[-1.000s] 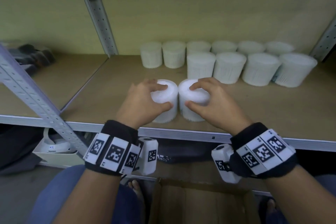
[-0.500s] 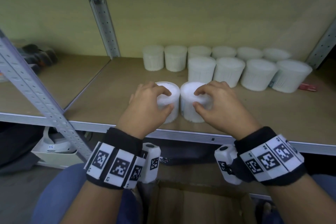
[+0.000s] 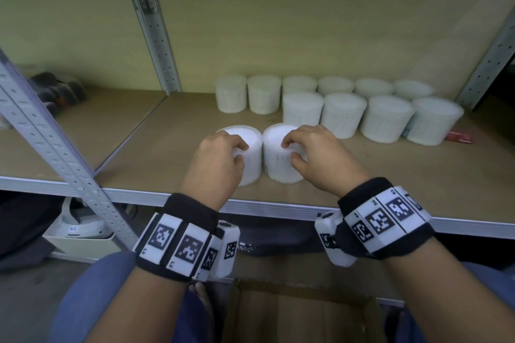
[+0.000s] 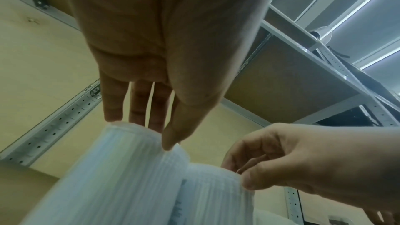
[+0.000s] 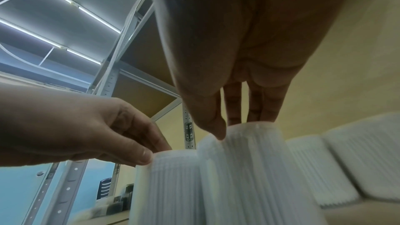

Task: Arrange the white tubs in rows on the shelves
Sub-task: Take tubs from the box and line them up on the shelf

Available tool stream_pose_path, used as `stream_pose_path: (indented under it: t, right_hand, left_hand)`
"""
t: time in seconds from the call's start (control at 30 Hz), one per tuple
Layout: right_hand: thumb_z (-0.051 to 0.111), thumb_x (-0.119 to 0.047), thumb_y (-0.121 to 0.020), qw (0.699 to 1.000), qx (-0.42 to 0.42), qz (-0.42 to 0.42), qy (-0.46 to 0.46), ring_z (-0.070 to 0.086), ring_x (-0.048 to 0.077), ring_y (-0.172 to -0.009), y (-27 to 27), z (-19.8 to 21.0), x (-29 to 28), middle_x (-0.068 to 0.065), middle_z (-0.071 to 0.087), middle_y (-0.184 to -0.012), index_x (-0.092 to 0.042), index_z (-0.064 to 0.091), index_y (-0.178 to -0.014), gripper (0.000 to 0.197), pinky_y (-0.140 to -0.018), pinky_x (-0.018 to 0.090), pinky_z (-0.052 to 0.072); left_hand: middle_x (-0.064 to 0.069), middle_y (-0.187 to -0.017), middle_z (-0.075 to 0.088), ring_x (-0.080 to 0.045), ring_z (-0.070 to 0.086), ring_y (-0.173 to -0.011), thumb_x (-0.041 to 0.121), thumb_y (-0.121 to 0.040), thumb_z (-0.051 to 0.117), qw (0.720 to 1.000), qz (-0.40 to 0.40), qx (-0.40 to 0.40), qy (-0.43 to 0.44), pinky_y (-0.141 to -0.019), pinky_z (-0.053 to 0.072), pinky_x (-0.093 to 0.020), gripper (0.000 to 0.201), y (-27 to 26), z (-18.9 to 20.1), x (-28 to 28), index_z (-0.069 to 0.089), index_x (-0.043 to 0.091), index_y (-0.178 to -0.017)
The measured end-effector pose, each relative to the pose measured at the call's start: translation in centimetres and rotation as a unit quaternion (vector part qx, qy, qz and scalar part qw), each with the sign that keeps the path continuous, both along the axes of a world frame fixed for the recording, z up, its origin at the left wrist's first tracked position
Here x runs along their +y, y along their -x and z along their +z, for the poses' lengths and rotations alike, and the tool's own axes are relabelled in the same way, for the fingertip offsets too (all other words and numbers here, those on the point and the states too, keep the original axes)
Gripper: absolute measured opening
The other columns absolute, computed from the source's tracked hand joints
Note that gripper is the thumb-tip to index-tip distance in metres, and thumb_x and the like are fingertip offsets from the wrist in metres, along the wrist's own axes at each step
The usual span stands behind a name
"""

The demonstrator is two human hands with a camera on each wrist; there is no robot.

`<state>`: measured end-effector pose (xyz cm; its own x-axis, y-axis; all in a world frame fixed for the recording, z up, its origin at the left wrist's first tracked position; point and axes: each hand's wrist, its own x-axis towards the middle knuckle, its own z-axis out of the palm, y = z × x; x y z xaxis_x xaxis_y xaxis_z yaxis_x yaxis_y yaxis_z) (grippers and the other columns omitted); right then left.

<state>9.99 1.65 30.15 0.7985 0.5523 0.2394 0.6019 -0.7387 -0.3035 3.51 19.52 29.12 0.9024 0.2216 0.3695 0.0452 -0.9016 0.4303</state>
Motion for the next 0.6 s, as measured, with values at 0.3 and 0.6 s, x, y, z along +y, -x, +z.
stream_pose_path:
  t: [0.3, 0.6]
  right_hand:
    - [0.049, -0.011, -0.093, 1.0, 0.023, -0.002, 0.006, 0.052, 0.021, -0.119, -4.9, 0.1, 4.4, 0.005, 0.059, -0.128, -0.018, 0.062, -0.122, 0.032, -0.092, 0.027, 0.042]
    - [0.046, -0.004, -0.091, 0.999, 0.018, -0.025, 0.026, 0.057, 0.026, -0.115, -9.7, 0.2, 8.1, 0.006, 0.06, -0.127, -0.017, 0.061, -0.122, 0.037, -0.092, 0.032, 0.045]
  left_hand:
    - [-0.004, -0.121, 0.065, -0.018, 0.059, -0.114, 0.007, -0.091, 0.054, 0.998, 0.034, 0.035, 0.026, -0.087, 0.035, -0.016, 0.026, -4.6, 0.4, 3.4, 0.069, 0.016, -0.11]
    - [-0.006, -0.123, 0.066, -0.02, 0.058, -0.117, 0.005, -0.089, 0.054, 0.998, 0.032, 0.05, 0.017, -0.095, 0.038, -0.019, 0.028, -10.4, 0.3, 6.7, 0.07, 0.014, -0.11]
